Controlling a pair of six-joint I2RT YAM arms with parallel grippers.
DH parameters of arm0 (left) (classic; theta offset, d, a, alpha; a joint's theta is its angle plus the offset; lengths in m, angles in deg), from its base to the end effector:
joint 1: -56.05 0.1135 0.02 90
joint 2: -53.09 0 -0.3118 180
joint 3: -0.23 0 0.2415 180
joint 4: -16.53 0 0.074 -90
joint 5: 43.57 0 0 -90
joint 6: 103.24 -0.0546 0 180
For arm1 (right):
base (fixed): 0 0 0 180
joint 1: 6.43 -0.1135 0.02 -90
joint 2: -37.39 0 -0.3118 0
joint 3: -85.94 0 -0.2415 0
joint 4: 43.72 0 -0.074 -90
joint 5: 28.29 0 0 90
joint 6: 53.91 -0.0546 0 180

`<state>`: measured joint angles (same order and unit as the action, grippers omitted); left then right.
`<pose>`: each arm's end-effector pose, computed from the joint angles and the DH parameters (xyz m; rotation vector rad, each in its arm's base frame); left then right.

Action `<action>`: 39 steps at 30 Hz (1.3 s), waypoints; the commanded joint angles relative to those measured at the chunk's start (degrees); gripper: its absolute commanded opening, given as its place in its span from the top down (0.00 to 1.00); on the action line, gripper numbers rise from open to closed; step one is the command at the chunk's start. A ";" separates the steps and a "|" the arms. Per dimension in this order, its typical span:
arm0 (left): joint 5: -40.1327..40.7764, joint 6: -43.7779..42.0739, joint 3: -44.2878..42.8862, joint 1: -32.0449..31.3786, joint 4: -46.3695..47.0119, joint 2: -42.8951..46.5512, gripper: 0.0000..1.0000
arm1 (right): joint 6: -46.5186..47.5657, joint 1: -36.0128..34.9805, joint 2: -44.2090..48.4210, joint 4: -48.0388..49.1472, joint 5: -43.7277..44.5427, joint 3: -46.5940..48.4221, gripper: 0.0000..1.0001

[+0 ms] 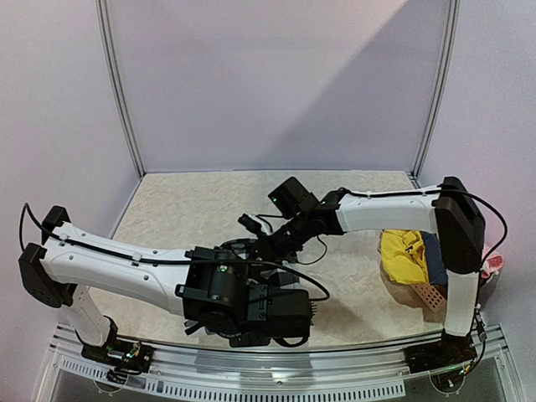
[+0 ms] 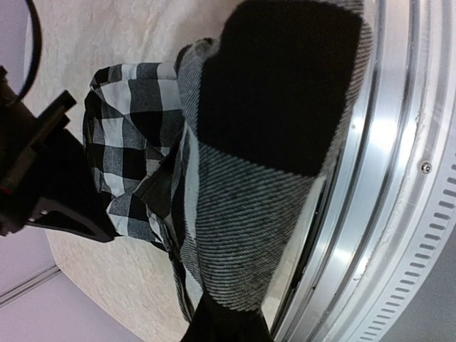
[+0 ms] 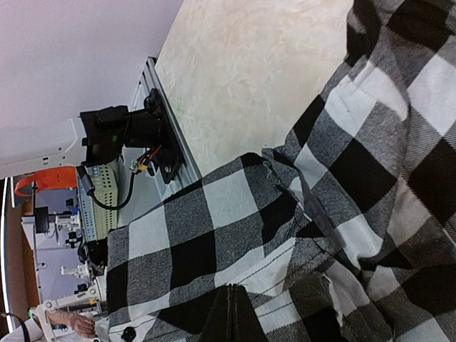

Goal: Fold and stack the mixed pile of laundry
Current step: Fold the 2/3-rectangle-folded shirt at the center of the board.

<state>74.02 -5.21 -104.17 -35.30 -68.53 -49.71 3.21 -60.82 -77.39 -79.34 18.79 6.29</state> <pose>0.0172 -0.3449 0.3027 1.7568 2.0312 0.3095 0.2363 0.3938 0.2490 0.8944 -2.6144 -1.4644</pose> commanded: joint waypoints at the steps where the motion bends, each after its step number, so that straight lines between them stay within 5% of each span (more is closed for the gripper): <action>1: 0.08 -1.07 -0.86 -0.38 -2.52 1.94 1.00 | 1.49 -0.98 -4.26 3.02 -3.75 1.46 1.00; 20: -0.71 -6.13 -1.16 7.81 0.19 4.40 1.00 | 2.72 -4.77 -9.38 5.63 -2.15 -6.39 1.00; 31: -0.49 -11.87 -2.21 10.24 0.73 4.60 1.00 | 7.25 -1.99 -2.27 -7.90 7.08 0.41 1.00; 39: -1.25 -16.25 -1.39 12.64 2.82 4.66 1.00 | 5.55 3.26 5.20 -8.62 16.38 -3.94 0.99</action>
<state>72.73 -18.10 -105.29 -25.09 -67.72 -47.05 9.15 -59.93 -76.43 -85.99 29.00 4.76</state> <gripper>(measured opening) 0.041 0.008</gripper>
